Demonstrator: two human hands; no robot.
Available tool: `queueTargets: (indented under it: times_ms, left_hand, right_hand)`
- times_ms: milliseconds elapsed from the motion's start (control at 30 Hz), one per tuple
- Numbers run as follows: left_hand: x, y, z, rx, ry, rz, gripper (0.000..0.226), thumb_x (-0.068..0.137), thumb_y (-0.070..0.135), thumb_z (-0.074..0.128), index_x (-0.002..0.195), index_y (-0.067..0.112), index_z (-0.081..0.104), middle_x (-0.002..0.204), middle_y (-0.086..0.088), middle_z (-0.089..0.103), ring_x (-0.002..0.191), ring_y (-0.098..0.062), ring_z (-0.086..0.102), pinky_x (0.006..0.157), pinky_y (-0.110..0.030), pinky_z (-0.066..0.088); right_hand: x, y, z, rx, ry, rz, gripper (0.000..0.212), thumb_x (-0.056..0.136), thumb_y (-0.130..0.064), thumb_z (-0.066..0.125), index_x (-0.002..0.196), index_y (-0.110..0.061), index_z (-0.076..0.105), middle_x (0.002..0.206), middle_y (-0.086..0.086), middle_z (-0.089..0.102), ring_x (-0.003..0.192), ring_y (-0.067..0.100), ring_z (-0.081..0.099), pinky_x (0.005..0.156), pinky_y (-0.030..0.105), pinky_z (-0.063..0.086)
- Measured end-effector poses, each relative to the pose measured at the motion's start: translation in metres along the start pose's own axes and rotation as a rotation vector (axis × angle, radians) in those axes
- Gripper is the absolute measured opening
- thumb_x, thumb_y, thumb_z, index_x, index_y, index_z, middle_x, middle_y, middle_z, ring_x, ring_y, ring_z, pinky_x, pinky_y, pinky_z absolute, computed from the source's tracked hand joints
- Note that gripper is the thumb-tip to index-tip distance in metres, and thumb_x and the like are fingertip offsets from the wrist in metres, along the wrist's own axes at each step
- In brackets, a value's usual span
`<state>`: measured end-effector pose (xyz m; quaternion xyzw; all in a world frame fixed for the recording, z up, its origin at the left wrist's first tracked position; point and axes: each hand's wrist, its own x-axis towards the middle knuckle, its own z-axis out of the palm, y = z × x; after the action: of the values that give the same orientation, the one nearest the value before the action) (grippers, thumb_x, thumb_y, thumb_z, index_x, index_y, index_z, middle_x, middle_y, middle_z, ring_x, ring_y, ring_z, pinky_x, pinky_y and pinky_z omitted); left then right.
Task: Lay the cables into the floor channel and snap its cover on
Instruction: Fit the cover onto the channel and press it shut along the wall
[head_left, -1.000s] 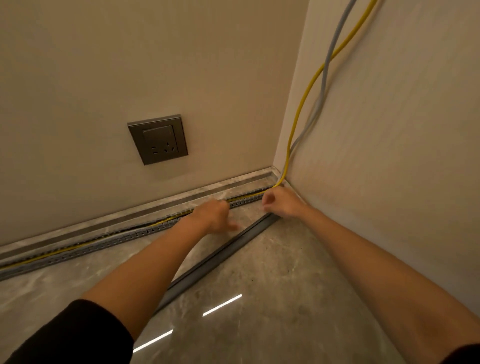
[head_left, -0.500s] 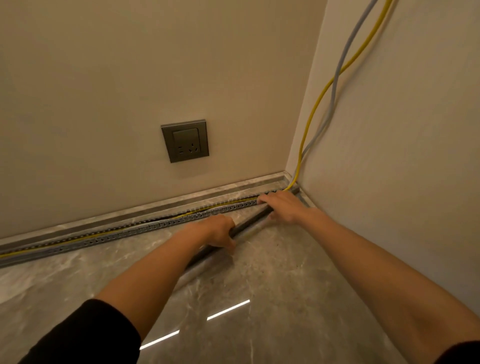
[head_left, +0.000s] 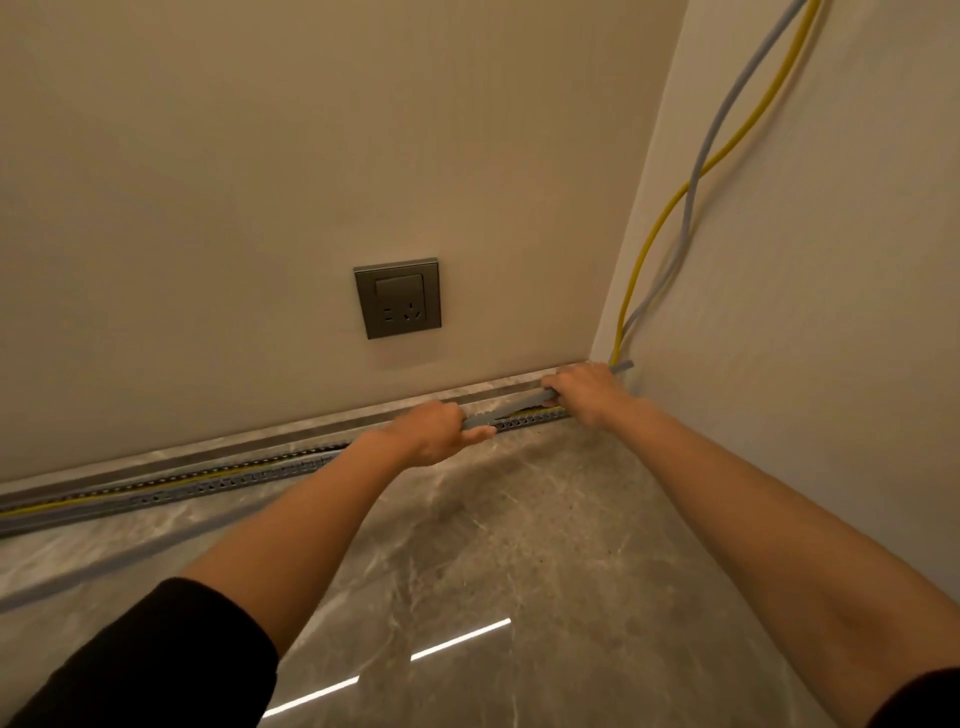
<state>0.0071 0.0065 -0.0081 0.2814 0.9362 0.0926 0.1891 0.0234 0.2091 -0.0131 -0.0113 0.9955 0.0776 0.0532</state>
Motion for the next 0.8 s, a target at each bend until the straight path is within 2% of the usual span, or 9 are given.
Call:
queueTargets:
  times_ms: [67,167,267,367,567,667,800]
  left_hand:
    - [0.001,-0.003,-0.006,0.103,0.036,0.013,0.055,0.094,0.054,0.035,0.085,0.004,0.057,0.078,-0.013,0.055,0.078,-0.03,0.053,0.068,-0.037,0.041]
    - [0.004,-0.011,-0.009,0.247,0.111,0.021,0.057,0.097,0.051,0.03,0.11,0.003,0.057,0.109,-0.021,0.063,0.1,-0.035,0.06,0.082,-0.041,0.048]
    - [0.006,-0.027,-0.005,0.279,0.129,-0.033,0.05,0.099,0.047,0.03,0.124,0.007,0.046,0.121,-0.02,0.059,0.11,-0.036,0.057,0.088,-0.043,0.047]
    - [0.007,-0.043,0.001,0.311,0.139,-0.091,0.048,0.098,0.046,0.031,0.127,0.008,0.041,0.124,-0.02,0.056,0.111,-0.036,0.055,0.091,-0.044,0.045]
    - [0.017,-0.071,0.014,0.308,0.084,-0.159,0.047,0.099,0.043,0.033,0.127,0.006,0.042,0.129,-0.018,0.054,0.118,-0.035,0.052,0.096,-0.045,0.043]
    - [0.025,-0.073,0.017,0.302,0.075,-0.155,0.045,0.101,0.04,0.03,0.124,0.004,0.046,0.129,-0.018,0.052,0.118,-0.035,0.052,0.096,-0.045,0.043]
    - [0.038,-0.07,0.023,0.269,0.103,-0.142,0.044,0.101,0.039,0.029,0.124,0.006,0.048,0.128,-0.017,0.051,0.118,-0.034,0.05,0.098,-0.043,0.042]
  right_hand:
    - [-0.001,0.001,0.006,0.034,0.002,0.026,0.025,0.1,-0.021,0.042,0.118,-0.015,0.059,0.125,0.01,0.059,0.121,0.03,0.051,0.101,0.043,0.038]
    - [0.001,0.0,0.014,0.081,0.011,0.059,0.026,0.1,-0.017,0.041,0.121,-0.014,0.057,0.128,0.011,0.056,0.122,0.03,0.048,0.101,0.044,0.038]
    - [0.009,-0.006,0.019,0.151,-0.037,0.062,0.031,0.1,-0.027,0.043,0.124,-0.01,0.052,0.131,0.014,0.05,0.124,0.031,0.043,0.105,0.045,0.034]
    - [0.018,-0.012,0.025,0.21,-0.066,0.049,0.038,0.098,-0.033,0.046,0.127,-0.008,0.046,0.132,0.015,0.042,0.126,0.032,0.037,0.108,0.041,0.028]
    - [0.033,-0.023,0.035,0.313,-0.059,-0.009,0.024,0.099,-0.008,0.045,0.122,-0.002,0.043,0.129,0.016,0.049,0.119,0.032,0.044,0.101,0.037,0.031]
    - [0.04,-0.023,0.049,0.262,-0.043,-0.011,0.028,0.098,-0.006,0.044,0.126,-0.006,0.044,0.13,0.014,0.051,0.123,0.031,0.046,0.114,0.043,0.022]
    - [0.045,-0.013,0.061,0.219,0.039,0.051,0.037,0.095,-0.003,0.046,0.132,-0.009,0.044,0.132,0.012,0.051,0.126,0.03,0.045,0.118,0.045,0.014]
